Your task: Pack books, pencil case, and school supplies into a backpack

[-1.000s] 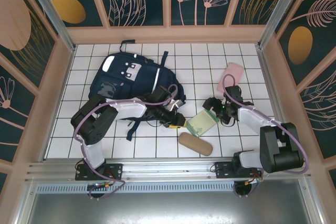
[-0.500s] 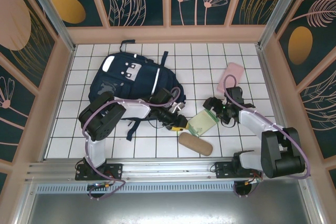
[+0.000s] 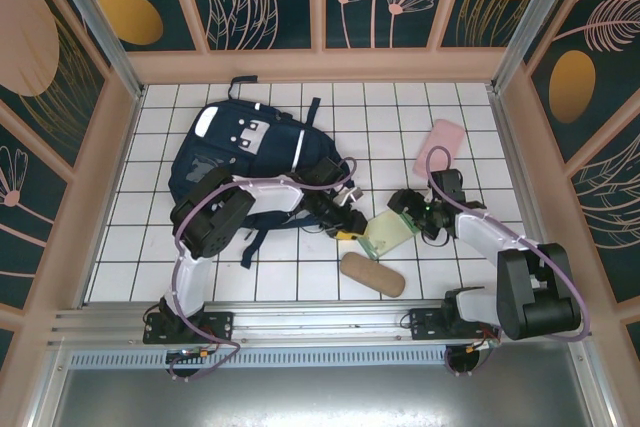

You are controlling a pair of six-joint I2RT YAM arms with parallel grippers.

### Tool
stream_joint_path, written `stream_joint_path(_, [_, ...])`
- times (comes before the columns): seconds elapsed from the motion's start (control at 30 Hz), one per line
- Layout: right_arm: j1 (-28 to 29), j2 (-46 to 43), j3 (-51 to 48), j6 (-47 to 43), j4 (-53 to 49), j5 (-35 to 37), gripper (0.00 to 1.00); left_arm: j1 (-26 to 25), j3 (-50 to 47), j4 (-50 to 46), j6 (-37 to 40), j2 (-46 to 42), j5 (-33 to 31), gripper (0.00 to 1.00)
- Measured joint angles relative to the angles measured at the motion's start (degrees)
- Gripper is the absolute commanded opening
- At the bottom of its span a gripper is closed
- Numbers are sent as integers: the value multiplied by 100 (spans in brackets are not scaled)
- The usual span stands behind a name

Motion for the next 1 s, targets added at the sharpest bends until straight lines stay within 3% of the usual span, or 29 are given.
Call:
stream_joint_path(0.17, [-15, -125, -120, 4, 116, -9, 90, 109, 407, -372, 105, 166, -179, 45])
stream_joint_path(0.57, [-20, -763, -542, 323, -26, -457, 90, 619, 723, -22, 114, 382, -463, 47])
stream_joint_path(0.73, [-72, -754, -507, 295, -164, -442, 90, 634, 426, -61, 170, 68, -855, 48])
stream_joint_path(1.0, [-232, -203, -131, 55, -474, -697, 90, 640, -46, 42, 144, -229, -863, 48])
